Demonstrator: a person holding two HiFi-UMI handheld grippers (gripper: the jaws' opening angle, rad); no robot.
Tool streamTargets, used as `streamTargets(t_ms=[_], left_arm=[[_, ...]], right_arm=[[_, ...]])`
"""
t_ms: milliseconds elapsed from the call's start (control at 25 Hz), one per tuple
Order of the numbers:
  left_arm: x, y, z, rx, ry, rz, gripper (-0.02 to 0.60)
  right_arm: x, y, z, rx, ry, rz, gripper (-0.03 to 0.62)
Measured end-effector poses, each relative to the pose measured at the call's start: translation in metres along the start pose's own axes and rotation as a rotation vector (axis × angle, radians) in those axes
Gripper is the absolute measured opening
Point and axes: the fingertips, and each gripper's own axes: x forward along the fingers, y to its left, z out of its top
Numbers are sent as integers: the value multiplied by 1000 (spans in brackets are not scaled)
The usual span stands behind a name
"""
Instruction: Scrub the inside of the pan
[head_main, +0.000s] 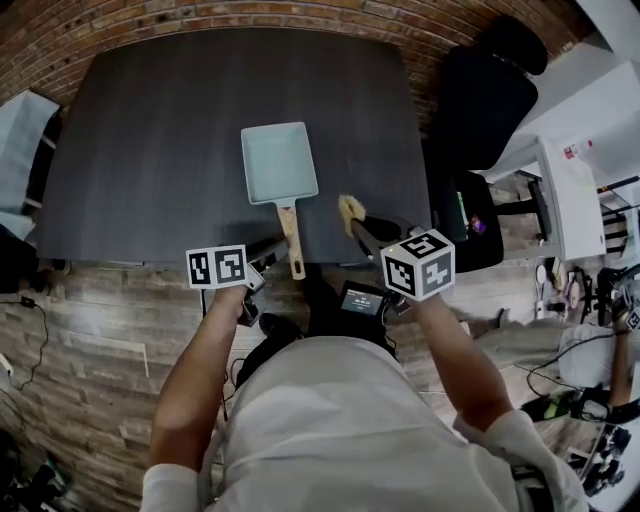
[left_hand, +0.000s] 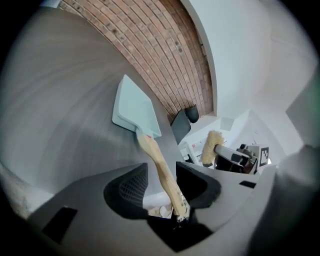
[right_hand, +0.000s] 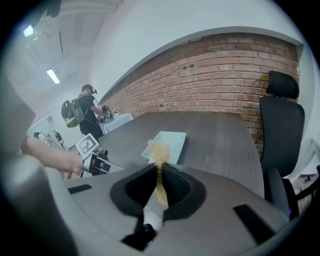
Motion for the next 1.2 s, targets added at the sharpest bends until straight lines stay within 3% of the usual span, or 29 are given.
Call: streamTargets(t_ms=[280,440,560,800,920,1200], left_arm=[[-81,-38,21,8,-269,-87,155],[-128,-77,23,63,-413,-171,127],[-155,-101,18,112,-484,-188,115],[-185,-151,-14,219,-562,-194,65],[-189,-178,-36,222,-594,-230,58],[-145,-245,-92,239,-573,-274,58]], right_arm=[[-12,11,7,34,-57,47,38],[-24,29,12,26,-84,107,38],[-35,36,16,24,-104,150,38],[-70,41,12,17,-152,200,38],[-98,36,0,21,-172,211,38],[-170,20,-48,26,-186,230,38]])
